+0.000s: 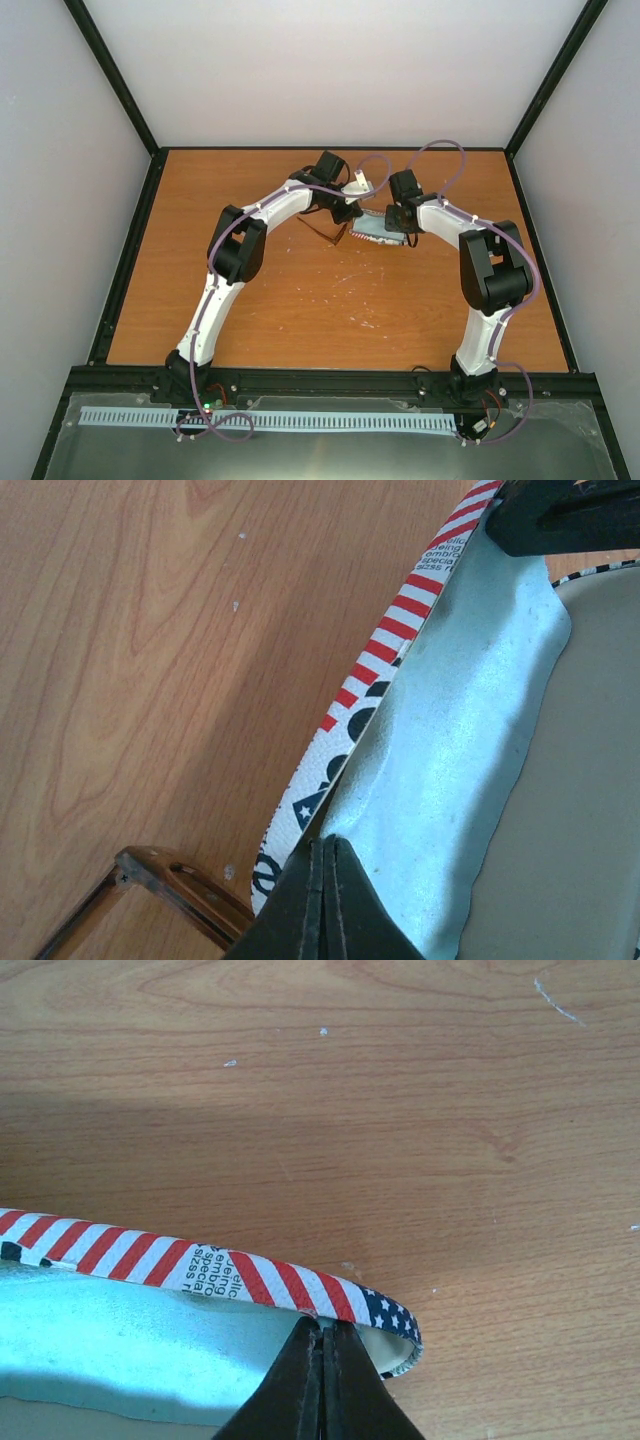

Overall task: Organize the sunglasses
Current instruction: Place the glasses cleaning cloth in the sunglasses case.

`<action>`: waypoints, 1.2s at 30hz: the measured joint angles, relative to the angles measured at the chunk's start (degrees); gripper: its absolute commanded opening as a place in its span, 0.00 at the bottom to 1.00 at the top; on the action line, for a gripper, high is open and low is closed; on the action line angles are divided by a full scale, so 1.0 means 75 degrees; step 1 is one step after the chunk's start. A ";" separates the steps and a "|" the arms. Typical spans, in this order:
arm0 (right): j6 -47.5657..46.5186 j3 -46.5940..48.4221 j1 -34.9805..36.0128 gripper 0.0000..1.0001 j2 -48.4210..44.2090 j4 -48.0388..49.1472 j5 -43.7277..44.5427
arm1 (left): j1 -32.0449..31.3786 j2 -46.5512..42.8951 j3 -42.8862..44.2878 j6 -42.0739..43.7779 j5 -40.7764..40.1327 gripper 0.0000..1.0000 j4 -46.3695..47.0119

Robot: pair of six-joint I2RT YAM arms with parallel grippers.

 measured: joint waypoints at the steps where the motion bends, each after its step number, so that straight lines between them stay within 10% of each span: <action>1: 0.0000 0.0000 0.0000 0.03 0.0000 0.0006 -0.0006 | 0.0000 -0.0009 -0.0038 -0.0026 0.0000 0.01 0.0032; 18: -0.0029 -0.0213 -0.0009 0.03 -0.0154 0.0236 -0.0020 | -0.0003 -0.0283 -0.0251 -0.0242 0.0052 0.01 0.0431; 36: -0.0114 -0.0239 -0.0108 0.13 -0.0184 0.0350 0.0020 | -0.0152 -0.0283 -0.0466 -0.0434 -0.0335 0.47 0.0452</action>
